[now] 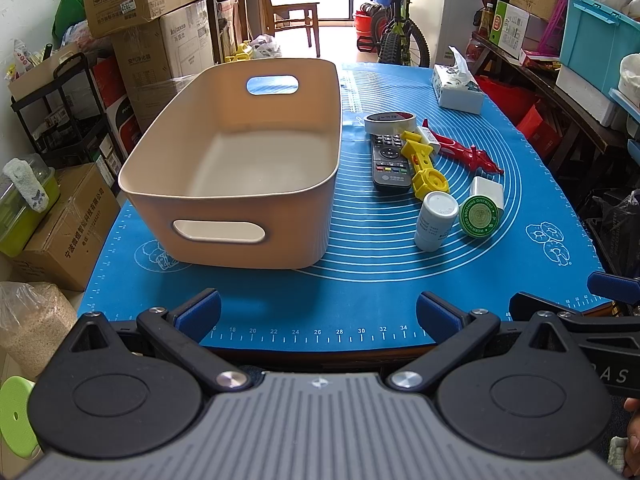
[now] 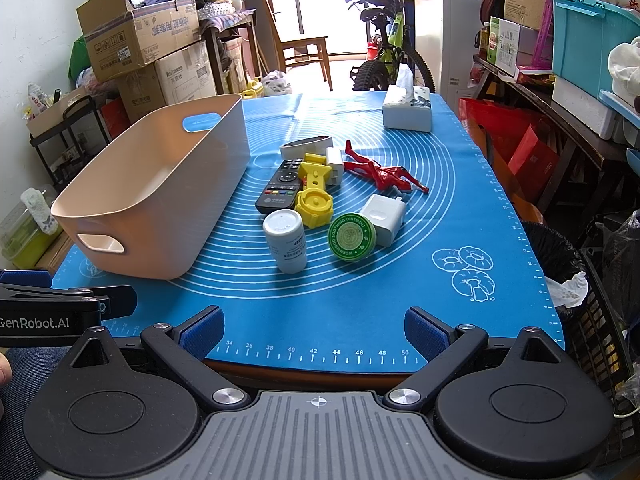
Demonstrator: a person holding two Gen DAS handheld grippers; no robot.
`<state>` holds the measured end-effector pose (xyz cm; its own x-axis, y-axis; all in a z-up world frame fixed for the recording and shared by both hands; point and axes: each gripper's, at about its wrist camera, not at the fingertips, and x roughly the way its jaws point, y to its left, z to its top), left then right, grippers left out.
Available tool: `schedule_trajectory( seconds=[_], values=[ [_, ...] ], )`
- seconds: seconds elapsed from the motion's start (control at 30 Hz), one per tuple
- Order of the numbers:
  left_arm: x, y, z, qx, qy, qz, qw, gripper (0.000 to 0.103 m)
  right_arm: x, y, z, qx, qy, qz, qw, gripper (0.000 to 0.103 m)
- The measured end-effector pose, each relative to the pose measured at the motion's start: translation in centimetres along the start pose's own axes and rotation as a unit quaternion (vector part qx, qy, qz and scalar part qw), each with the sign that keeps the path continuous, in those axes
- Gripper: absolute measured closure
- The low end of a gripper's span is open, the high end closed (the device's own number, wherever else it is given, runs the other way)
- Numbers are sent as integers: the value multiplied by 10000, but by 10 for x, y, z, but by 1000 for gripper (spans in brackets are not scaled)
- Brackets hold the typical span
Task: Organize rigid objects
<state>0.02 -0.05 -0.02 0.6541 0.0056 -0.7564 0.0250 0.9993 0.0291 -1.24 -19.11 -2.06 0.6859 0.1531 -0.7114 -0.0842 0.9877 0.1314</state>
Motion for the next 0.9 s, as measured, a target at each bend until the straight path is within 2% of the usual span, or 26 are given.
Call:
schedule_trajectory(
  seconds=[0.6, 0.73, 0.9],
  values=[
    [-1, 3, -3, 106, -21, 41, 9999, 1, 0, 0, 1, 55, 20, 26, 10000, 7],
    [-4, 1, 4, 224, -156, 75, 9996, 1, -2, -1, 7, 47, -10, 58, 10000, 7],
    [-5, 18, 33, 55, -433, 118, 9990, 1, 4, 2, 20, 38, -231, 63, 9997, 6]
  ],
)
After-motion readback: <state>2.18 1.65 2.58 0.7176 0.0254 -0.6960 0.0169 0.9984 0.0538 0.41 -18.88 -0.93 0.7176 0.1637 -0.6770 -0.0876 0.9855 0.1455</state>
